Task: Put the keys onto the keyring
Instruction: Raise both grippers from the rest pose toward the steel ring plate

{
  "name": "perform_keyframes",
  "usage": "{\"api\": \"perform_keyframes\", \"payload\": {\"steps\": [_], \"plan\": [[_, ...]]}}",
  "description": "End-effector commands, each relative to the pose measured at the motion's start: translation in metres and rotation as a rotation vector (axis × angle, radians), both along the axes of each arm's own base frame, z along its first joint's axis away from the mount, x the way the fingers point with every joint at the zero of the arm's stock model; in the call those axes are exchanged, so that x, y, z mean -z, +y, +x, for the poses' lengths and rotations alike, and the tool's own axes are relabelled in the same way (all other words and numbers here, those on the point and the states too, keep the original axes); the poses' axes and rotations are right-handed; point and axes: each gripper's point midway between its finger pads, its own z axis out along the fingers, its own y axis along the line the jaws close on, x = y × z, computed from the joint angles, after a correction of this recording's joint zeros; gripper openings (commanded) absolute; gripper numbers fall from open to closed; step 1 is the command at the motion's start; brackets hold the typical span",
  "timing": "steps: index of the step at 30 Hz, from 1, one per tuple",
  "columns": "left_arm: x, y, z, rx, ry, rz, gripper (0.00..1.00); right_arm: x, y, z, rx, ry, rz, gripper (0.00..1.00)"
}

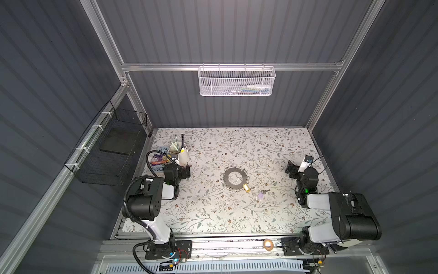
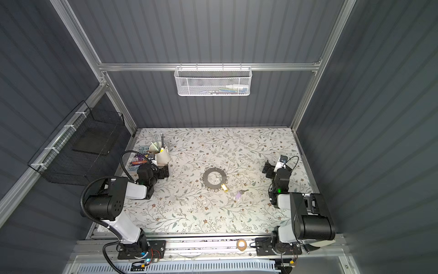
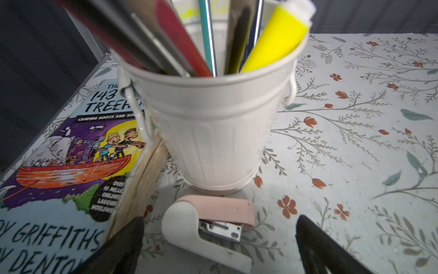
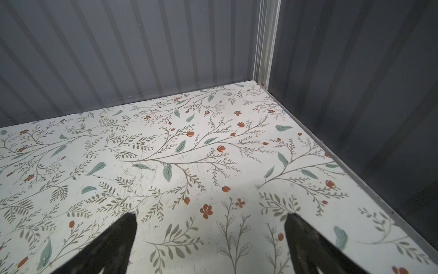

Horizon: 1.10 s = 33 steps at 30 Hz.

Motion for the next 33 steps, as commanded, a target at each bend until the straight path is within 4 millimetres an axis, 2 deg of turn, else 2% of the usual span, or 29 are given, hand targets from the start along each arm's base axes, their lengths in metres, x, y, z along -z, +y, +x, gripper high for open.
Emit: {"api": "perform_keyframes", "payload": {"steps": [1,33], "plan": [[-0.0044,-0.0040,-0.0001,0.027,-0.028,0.011,1.00,-0.0022,0.0021,0.0048,-0.010,-0.001,-0.007,0.99],[-0.0038,-0.0053,-0.0007,0.033,-0.026,0.006,1.00,-0.0037,0.0021,0.0039,-0.010,-0.010,-0.007,0.99]]}}
